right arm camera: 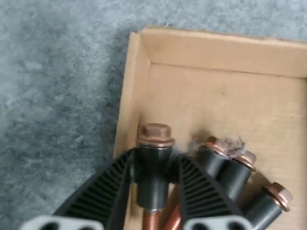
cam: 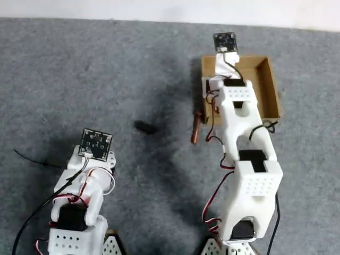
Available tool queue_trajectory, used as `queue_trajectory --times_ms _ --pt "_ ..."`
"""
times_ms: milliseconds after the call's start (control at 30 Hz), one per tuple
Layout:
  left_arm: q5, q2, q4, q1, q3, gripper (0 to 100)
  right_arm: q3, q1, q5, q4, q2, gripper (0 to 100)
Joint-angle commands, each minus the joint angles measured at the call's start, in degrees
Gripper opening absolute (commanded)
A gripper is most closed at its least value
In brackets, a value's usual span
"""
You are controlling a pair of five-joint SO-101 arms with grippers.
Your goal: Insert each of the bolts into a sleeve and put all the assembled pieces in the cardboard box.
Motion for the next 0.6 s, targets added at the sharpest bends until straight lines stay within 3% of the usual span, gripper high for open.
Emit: queue_trajectory --times_ms 0,233,567 --pt "-0.2 -0.4 -1.2 -0.2 -0.4 1 -2.2 -2.2 0.6 0.6 -0.4 22.6" --pt "-0.2 -0.4 -1.2 -0.2 -0.4 1 -3.9 -2.5 0.5 9.5 -1.6 25.7" --pt "-0.2 -0.4 -2.1 -0.2 -0.3 1 -4.1 -7.7 0.8 18.1 -15.6 25.7"
